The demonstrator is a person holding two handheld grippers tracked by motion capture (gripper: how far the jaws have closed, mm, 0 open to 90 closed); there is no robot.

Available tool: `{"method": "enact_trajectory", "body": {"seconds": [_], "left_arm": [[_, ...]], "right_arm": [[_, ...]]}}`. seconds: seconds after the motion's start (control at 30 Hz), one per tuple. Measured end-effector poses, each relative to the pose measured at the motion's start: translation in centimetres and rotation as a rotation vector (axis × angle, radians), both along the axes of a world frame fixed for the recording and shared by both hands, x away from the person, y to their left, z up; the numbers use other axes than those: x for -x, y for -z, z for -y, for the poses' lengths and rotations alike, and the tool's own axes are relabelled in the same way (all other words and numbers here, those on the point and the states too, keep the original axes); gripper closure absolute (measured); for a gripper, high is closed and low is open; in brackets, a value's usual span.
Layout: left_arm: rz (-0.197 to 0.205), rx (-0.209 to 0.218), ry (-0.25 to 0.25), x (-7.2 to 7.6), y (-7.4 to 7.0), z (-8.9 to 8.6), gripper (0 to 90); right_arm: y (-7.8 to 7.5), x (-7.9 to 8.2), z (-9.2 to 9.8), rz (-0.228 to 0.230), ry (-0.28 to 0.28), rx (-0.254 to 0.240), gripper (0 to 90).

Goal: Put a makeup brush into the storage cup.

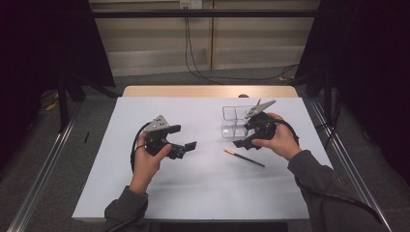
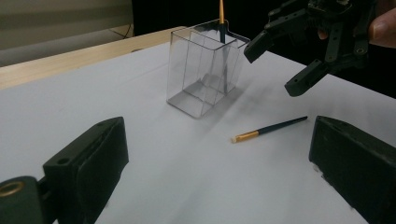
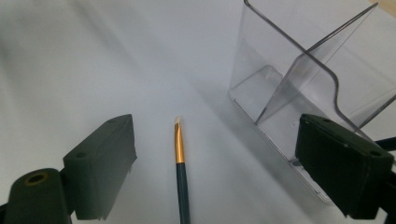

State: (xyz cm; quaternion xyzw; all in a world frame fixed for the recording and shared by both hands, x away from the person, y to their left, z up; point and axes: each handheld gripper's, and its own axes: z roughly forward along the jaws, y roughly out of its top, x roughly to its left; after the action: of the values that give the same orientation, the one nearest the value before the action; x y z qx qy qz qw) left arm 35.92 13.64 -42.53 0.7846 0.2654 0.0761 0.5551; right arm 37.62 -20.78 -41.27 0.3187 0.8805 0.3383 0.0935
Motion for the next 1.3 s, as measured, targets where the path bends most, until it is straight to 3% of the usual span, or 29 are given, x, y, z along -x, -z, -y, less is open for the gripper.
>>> {"method": "enact_trajectory", "body": {"seconds": [0.53,0.77,0.87,0.97,1.1,1.3], "left_arm": [[0.015,0.007,0.006,0.1,-0.2,-0.2,3.2],[0.016,0.008,0.003,0.1,-0.2,-0.2,3.0],[0.022,-0.011,0.008,0.1,-0.2,-0.2,3.0],[0.021,-0.004,0.008,0.1,-0.2,-0.2,3.0],[0.022,-0.002,0.009,0.1,-0.2,-0.2,3.0],[0.024,-0.003,0.008,0.1,-0.2,-0.3,3.0]], "right_arm": [[0.3,-0.2,-0.9,-0.026,-0.044,0.017,16.4],[0.6,-0.2,-1.2,-0.04,-0.049,0.052,17.6],[0.6,-0.2,-1.3,-0.053,-0.043,0.052,18.6],[0.7,-0.3,-1.3,-0.045,-0.057,0.077,20.6],[0.8,-0.3,-1.5,-0.068,-0.053,0.085,23.2],[0.9,-0.3,-1.6,-0.061,-0.071,0.093,28.7]]}}
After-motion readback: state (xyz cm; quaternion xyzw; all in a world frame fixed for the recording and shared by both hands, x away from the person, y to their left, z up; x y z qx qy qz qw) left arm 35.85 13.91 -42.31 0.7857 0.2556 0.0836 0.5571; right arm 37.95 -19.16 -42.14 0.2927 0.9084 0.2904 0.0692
